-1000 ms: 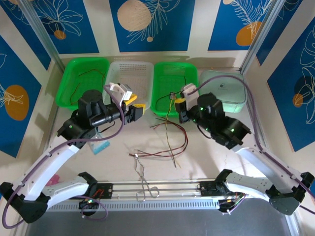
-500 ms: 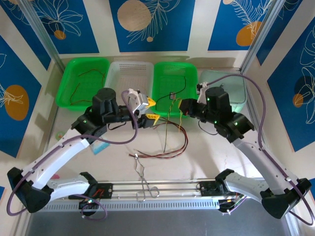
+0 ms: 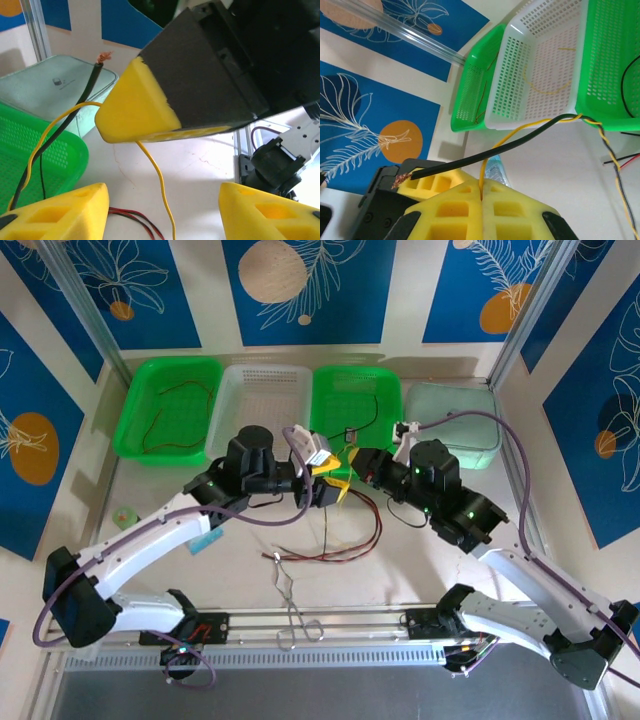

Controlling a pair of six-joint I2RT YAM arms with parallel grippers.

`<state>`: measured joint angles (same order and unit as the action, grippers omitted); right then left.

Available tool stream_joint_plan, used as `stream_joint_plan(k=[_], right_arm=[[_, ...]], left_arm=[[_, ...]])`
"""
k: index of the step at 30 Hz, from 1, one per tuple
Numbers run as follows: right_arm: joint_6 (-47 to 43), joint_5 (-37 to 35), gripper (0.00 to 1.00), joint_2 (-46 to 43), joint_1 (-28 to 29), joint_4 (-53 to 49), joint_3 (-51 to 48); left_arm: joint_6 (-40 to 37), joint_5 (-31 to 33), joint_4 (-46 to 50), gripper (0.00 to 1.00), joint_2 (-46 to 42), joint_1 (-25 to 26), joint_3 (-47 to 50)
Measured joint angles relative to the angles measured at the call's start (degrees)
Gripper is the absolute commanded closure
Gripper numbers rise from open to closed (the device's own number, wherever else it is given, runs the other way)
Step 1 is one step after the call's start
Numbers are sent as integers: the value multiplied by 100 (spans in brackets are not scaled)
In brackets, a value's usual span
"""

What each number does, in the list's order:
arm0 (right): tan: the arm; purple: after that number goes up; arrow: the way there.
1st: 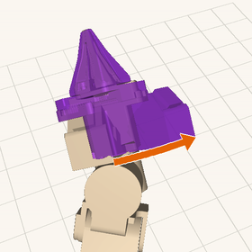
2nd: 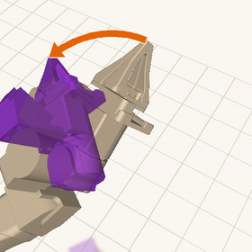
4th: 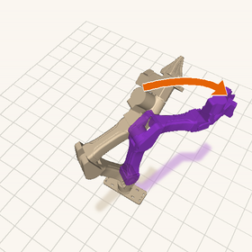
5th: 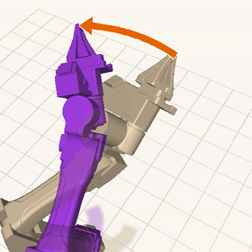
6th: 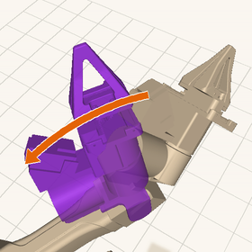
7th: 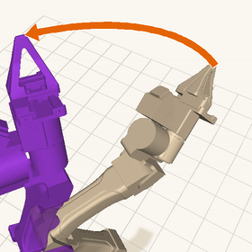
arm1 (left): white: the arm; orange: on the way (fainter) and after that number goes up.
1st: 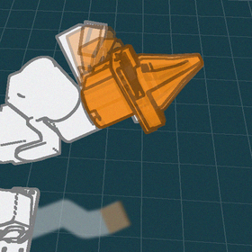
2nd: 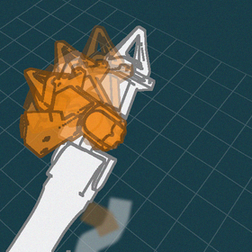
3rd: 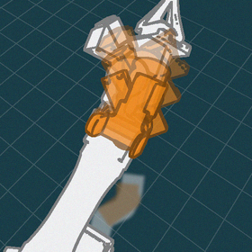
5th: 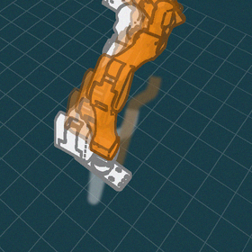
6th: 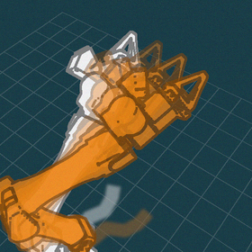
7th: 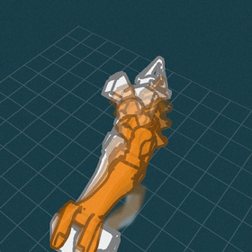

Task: Untangle the cables

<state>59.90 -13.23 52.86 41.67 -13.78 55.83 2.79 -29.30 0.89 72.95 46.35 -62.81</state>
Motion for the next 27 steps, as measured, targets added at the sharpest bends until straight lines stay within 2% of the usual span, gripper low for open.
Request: stream_joint_plan(k=[7, 10, 12, 16, 18, 20, 21, 23, 27], right_arm=[[262, -52, 100, -22, 2, 341, -87], [352, -50, 100, -26, 2, 431, -90], [396, -48, 100, -35, 2, 459, -92], [466, -46, 100, -103, 9, 503, -136], [474, -42, 76, -168, 13, 492, -173], [459, -50, 58, -286, 11, 455, -232], [444, -55, 53, -374, 9, 407, -258], [354, -70, 48, -590, -13, 328, -315], [201, -114, 47, -1097, -129, 81, -424]], left_arm=[[326, 105, -389, 57, 232, 120, 74], [404, 184, -472, 74, 299, 125, 96], [424, 251, -476, 99, 306, 136, 96], [236, 404, -446, 100, 304, 153, 90], [70, 498, -271, 100, 304, 153, 7], [-162, 590, 31, 100, 291, 153, -138], [-299, 645, 210, 100, 284, 153, -227], [-555, 741, 581, 100, 262, 153, -426], [-1045, 909, 1224, 100, 177, 153, -802]])
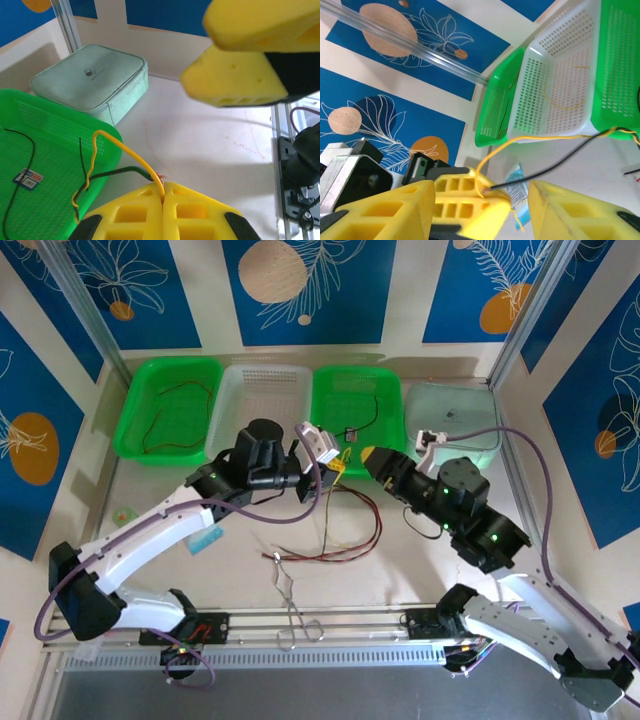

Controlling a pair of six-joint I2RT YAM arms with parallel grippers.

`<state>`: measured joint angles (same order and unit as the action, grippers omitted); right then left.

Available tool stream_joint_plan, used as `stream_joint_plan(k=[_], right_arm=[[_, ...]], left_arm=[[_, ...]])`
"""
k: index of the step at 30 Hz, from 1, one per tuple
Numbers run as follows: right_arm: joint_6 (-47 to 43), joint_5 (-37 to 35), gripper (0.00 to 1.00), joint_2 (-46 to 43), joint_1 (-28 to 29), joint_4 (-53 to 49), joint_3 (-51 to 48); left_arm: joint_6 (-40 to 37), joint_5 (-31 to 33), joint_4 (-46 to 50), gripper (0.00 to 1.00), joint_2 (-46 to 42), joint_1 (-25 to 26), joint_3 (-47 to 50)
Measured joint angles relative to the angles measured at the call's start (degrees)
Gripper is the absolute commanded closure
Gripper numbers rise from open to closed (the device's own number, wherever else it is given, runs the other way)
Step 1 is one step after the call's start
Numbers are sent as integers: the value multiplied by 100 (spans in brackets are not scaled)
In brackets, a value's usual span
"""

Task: Untangle the cables

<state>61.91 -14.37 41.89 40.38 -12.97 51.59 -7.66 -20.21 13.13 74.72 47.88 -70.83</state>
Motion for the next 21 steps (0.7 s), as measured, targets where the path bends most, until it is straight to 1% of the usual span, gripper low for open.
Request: stream_joint_plan(k=[4, 7, 13, 18, 21], right_arm=[[-398, -76, 48, -358, -127, -321, -72], [-1178, -90, 48, -455, -160, -444, -85], [-3611, 46, 48, -452, -28, -17, -612], [-5755, 356, 47, -431, 164, 970, -1342], [-6773, 525, 48, -330, 201, 1233, -1438]], left_arm=[[-286, 72, 442, 100, -37, 0, -315], [-367, 94, 734, 100, -37, 0, -531], [-431, 103, 970, 100, -37, -2, -748], [-444, 103, 1058, 100, -37, -2, -767], [-428, 103, 1056, 100, -39, -2, -767]])
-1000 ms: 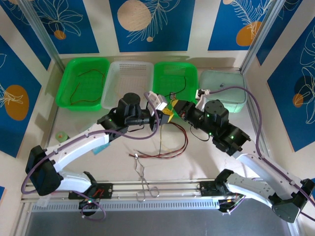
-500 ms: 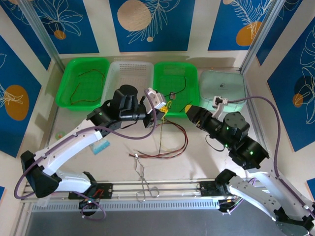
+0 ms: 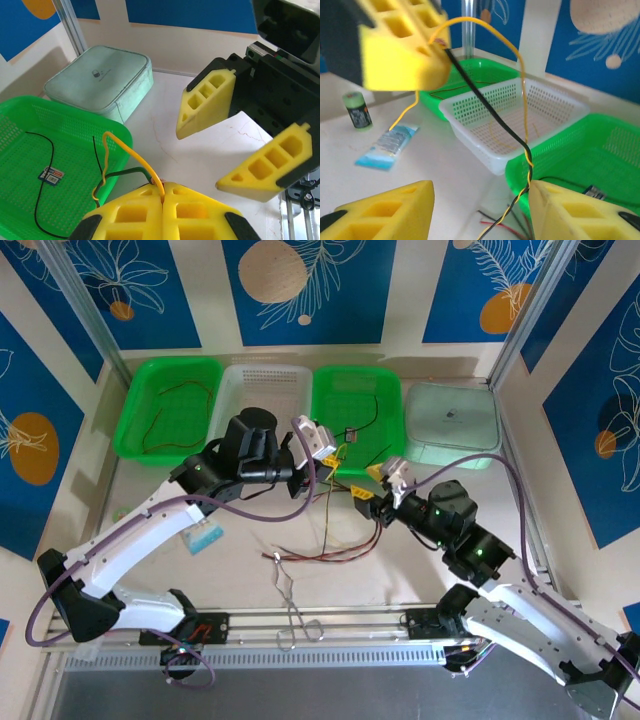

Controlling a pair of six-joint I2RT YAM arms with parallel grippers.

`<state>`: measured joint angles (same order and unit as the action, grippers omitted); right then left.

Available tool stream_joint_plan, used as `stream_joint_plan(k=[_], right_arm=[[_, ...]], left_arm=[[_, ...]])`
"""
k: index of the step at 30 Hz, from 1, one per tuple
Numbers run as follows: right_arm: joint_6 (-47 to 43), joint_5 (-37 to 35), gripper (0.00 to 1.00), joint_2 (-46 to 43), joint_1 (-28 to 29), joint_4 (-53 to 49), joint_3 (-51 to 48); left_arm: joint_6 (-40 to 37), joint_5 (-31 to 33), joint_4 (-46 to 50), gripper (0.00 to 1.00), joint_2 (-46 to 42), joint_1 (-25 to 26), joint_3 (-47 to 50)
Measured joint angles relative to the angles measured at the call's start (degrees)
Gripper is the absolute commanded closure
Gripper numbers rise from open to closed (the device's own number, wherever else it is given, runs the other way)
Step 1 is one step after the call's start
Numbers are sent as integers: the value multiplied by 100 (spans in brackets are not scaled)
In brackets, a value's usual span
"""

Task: Untangle the cables

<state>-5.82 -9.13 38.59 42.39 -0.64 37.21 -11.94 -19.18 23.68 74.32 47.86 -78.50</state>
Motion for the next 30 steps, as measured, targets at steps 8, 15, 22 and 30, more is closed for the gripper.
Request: stream_joint_plan(k=[8, 15, 22, 30], right_arm=[[-1714, 61, 52, 435, 326, 238, 391], [-2190, 68, 54, 780, 317, 411, 662], [-2295, 273, 58, 988, -7, 448, 671], [-2288, 557, 73, 1281, -310, 568, 721]], left_arm=[[24, 0, -2, 100, 0, 0, -24], [94, 0, 57, 100, -2, 0, -96], [109, -2, 87, 100, -4, 0, -96], [111, -2, 85, 100, -44, 0, -96]])
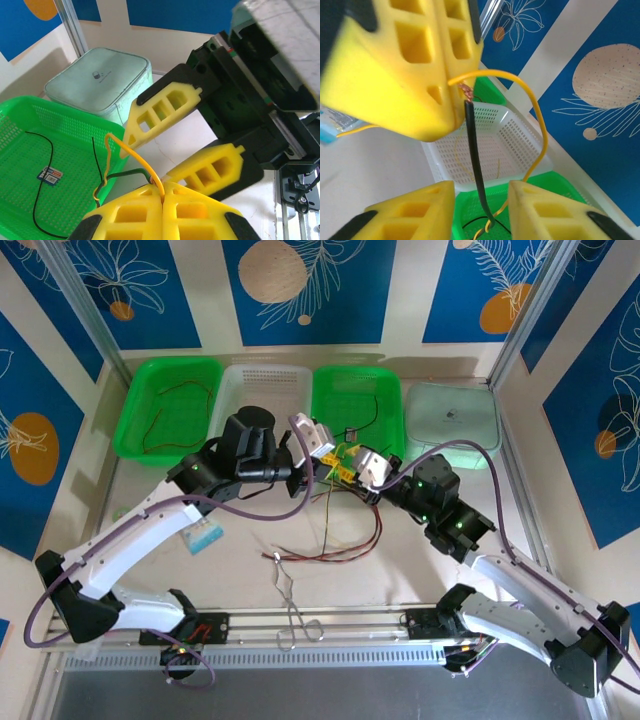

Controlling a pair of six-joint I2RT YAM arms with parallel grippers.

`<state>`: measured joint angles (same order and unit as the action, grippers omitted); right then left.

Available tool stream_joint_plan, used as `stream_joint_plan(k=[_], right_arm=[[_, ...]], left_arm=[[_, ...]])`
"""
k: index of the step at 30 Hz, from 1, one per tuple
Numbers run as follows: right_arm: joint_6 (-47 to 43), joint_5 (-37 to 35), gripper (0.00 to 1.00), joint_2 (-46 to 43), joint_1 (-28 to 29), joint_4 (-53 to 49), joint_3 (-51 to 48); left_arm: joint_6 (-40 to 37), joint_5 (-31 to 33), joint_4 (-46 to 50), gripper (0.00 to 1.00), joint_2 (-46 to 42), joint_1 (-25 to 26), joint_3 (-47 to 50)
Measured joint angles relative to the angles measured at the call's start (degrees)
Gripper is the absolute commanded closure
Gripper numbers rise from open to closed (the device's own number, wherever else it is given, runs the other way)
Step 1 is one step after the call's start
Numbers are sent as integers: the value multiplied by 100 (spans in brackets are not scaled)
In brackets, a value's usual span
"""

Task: Untangle the cables

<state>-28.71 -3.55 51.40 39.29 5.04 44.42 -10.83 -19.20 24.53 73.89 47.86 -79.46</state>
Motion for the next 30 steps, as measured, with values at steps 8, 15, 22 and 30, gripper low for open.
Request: stream_joint_plan(k=[8, 15, 22, 30], right_arm=[[116, 125, 96, 140, -70, 151, 94], [201, 133, 100, 114, -76, 142, 146], [544, -94, 100, -691, -76, 144, 79], [1040, -820, 100, -1495, -157, 140, 111]], left_arm=[[26, 0, 2, 100, -35, 0, 0], [37, 229, -4, 100, -122, -26, 0], [-17, 1029, -452, 100, -702, -319, 114], [-114, 1443, -741, 100, -1161, -852, 199]])
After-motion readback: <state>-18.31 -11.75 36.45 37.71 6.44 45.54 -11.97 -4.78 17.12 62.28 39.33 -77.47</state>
